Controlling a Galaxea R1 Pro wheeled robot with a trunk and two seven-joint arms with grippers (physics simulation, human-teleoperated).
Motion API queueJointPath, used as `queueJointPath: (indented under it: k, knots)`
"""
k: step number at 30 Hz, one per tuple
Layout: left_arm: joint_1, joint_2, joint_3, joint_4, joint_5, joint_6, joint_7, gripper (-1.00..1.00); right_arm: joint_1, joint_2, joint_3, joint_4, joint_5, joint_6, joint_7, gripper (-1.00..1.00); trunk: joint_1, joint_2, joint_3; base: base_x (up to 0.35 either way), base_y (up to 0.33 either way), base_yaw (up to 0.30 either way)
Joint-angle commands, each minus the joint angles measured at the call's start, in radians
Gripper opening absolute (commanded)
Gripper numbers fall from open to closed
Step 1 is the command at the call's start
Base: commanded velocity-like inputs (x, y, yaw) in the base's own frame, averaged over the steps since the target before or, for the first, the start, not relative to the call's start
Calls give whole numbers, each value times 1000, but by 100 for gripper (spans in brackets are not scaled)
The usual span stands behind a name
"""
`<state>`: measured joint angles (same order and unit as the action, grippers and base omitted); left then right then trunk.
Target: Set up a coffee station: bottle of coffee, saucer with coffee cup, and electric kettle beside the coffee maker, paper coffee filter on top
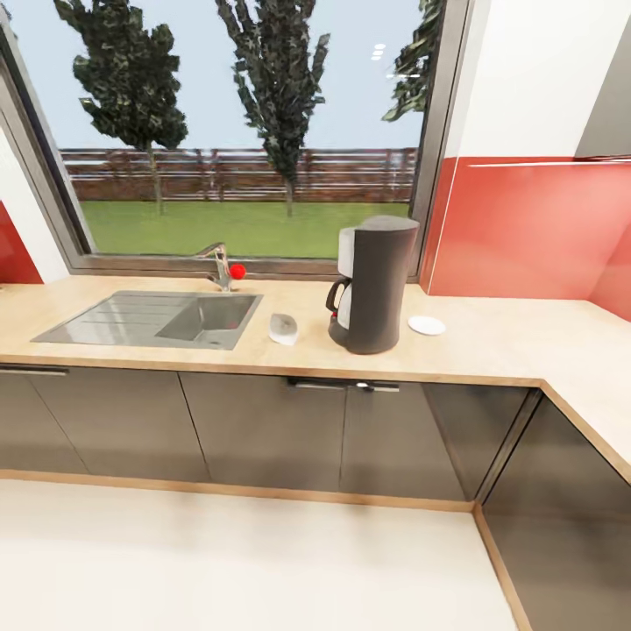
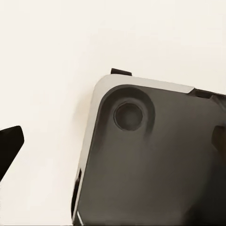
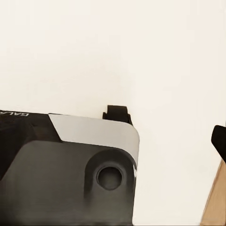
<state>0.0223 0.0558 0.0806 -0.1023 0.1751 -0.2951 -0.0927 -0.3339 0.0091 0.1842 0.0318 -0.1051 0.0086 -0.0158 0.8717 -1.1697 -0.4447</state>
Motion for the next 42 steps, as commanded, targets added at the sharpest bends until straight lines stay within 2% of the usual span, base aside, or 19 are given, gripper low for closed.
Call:
queueJointPath:
  k: [1,5,9,12,15,17,20,22,25,32,40,42]
  knots:
    - [1,2,7,0,9,1,-12,100,1,6,5,2,-9,7,-3,100,0,-1,-1,0,0,0]
    - [1,3,5,-4,10,0,-16,100,-10,28,-3,-2,-10,19,1,100,0,-1,-1,0,0,0]
    - [1,3,5,-8,9,-2,-19,100,-33,50,-25,-19,-31,19,8,100,0,-1,-1,0,0,0]
    - [0,-14,1,-25,1,1,-30,100,-50,66,-42,-29,-48,4,11,100,0,-1,-1,74,41,0]
    - [1,3,2,-8,5,-15,-13,100,-67,51,-59,-29,-65,21,-6,100,0,-1,-1,0,0,0]
    - [1,13,2,-8,5,-11,-16,100,-79,54,-67,-36,-76,27,-17,100,0,-1,-1,0,0,0]
    - [1,28,6,-25,13,-5,-32,100,-96,39,-49,-40,-92,9,-11,100,0,-1,-1,0,0,0]
    - [1,40,6,-37,25,-2,-40,100,-87,27,-41,-41,-99,-2,0,100,0,-1,-1,0,0,0]
    - [1,57,0,-54,20,-5,-38,100,-85,11,-42,-41,-100,-19,12,100,0,-1,-1,2,0,0]
    - [1,88,-3,-93,17,-3,-36,100,-84,14,-42,-29,-106,-58,14,100,0,-1,-1,164,94,0]
    - [0,94,-4,-113,17,-6,-29,100,-85,19,-41,-12,-149,-105,14,100,0,-1,-1,307,115,0]
    - [1,94,-4,-113,17,-6,-29,100,-85,20,-41,-11,-150,-105,14,100,0,-1,-1,326,6,0]
